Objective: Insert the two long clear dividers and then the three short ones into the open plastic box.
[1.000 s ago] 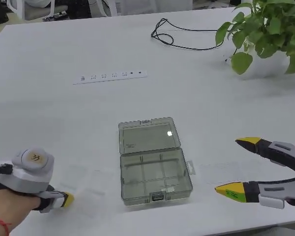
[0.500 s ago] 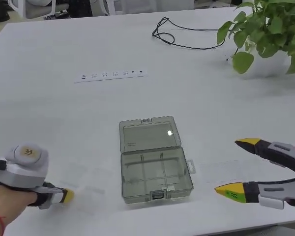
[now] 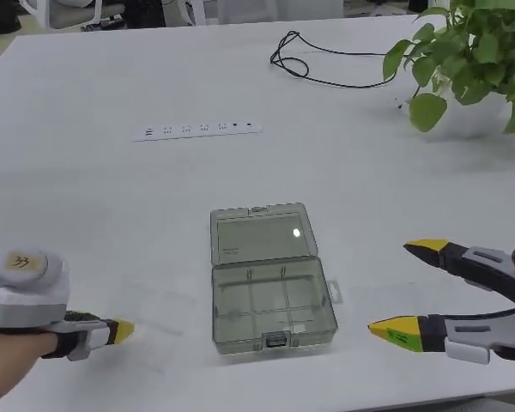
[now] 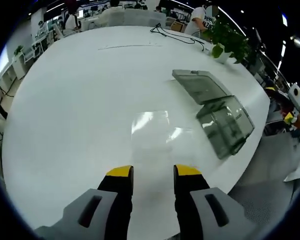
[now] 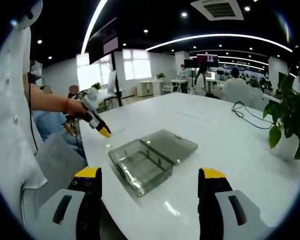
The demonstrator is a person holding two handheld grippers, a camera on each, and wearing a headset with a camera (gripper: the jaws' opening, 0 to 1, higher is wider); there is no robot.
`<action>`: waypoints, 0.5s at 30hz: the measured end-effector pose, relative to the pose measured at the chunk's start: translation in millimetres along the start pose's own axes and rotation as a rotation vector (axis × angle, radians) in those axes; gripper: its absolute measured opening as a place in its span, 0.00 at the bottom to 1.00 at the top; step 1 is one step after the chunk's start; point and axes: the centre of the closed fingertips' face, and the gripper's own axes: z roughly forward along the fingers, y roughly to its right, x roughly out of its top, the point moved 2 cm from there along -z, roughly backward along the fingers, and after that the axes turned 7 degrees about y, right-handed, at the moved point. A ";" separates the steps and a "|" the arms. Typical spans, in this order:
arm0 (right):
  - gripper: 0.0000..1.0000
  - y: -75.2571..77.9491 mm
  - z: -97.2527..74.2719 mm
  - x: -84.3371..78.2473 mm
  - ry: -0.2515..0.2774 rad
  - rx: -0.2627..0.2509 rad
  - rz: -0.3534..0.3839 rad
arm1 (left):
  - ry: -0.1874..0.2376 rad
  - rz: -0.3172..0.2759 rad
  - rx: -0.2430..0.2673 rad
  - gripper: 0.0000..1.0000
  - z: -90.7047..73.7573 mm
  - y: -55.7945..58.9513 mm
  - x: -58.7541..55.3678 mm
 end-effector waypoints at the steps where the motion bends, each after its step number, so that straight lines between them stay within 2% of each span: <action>1: 0.79 -0.8 1.2 1.9 0.004 0.001 0.002 | 0.020 -0.005 -0.009 0.30 -2.9 4.4 4.2; 7: 0.75 -9.1 11.1 20.8 0.039 0.007 0.026 | 0.120 -0.041 -0.063 0.30 -15.8 28.0 27.4; 11: 0.71 -14.6 19.5 35.9 0.063 0.004 0.078 | 0.201 -0.062 -0.128 0.30 -23.0 51.5 47.3; 13: 0.67 -18.0 24.4 44.3 0.074 0.006 0.113 | 0.220 -0.069 -0.150 0.30 -25.0 61.1 53.0; 15: 0.65 -20.1 28.5 51.2 0.083 0.004 0.117 | 0.245 -0.068 -0.178 0.30 -26.8 73.0 59.7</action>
